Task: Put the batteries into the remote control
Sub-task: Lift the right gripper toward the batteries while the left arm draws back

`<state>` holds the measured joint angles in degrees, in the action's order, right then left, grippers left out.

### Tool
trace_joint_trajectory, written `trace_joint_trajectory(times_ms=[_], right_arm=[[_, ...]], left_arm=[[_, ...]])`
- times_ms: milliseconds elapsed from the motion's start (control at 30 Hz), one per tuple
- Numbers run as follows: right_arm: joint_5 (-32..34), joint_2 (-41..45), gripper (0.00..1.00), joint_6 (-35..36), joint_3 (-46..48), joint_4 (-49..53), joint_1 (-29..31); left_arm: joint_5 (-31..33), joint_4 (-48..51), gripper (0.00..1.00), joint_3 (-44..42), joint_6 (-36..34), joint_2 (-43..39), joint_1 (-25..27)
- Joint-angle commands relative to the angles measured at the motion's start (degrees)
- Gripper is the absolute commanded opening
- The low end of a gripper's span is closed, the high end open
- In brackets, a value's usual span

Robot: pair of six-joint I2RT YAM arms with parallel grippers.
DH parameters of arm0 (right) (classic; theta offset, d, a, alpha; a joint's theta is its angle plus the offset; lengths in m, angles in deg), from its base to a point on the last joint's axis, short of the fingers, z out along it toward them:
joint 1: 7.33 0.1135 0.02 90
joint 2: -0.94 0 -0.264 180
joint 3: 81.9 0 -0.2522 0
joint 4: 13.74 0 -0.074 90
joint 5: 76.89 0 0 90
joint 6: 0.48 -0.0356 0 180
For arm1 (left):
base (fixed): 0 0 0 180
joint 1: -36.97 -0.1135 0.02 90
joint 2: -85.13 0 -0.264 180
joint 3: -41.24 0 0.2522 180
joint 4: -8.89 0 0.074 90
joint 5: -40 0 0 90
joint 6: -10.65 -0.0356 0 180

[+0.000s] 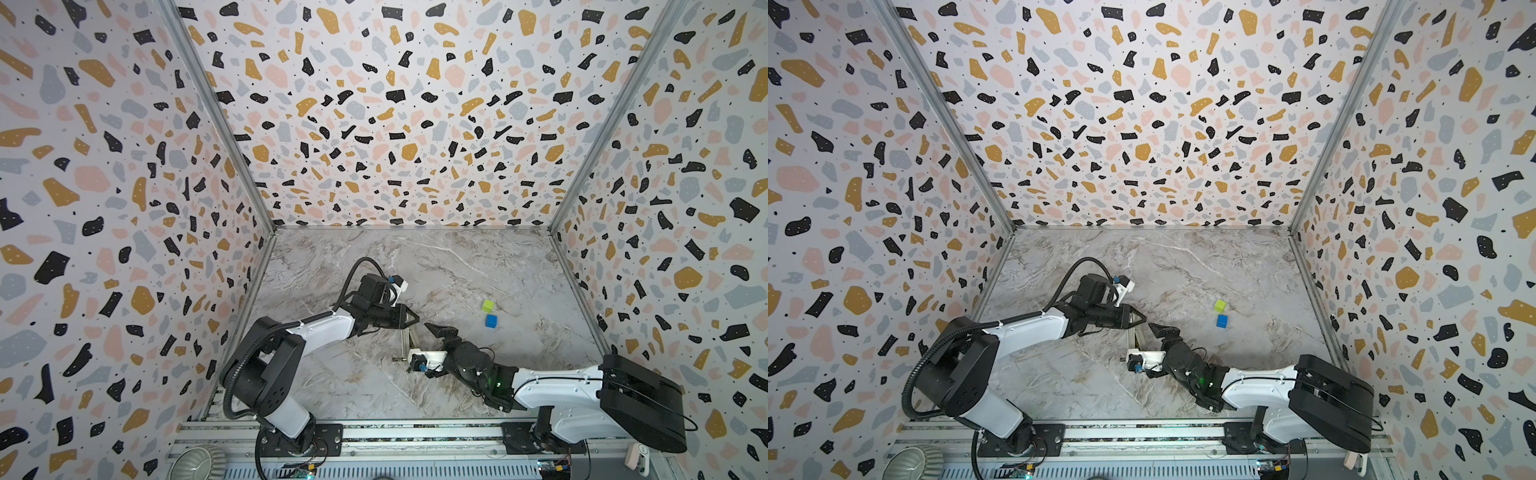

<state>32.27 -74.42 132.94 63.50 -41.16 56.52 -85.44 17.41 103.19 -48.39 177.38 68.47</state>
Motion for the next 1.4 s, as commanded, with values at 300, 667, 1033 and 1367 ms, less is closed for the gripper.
trace_joint_trajectory(times_ms=[300, 667, 1033, 1367], right_arm=[[0.53, -0.62, 0.88, -2.57, -2.42, -0.38, -1.63], [-1.15, 3.22, 0.87, -10.42, -4.99, 6.63, -3.04], [-5.61, 1.64, 0.82, -47.60, -23.19, 43.04, -1.81], [-8.10, -5.05, 0.78, -68.17, -27.41, 52.33, 1.27]], left_arm=[[4.09, -3.55, 0.00, 3.85, 2.92, 3.22, -0.76], [11.97, 5.24, 0.00, 0.44, -1.38, -9.02, -4.88], [18.16, 8.82, 0.00, -7.94, -4.28, -24.11, -8.74], [18.92, 2.75, 0.00, -13.07, -0.47, -32.06, -9.01]])
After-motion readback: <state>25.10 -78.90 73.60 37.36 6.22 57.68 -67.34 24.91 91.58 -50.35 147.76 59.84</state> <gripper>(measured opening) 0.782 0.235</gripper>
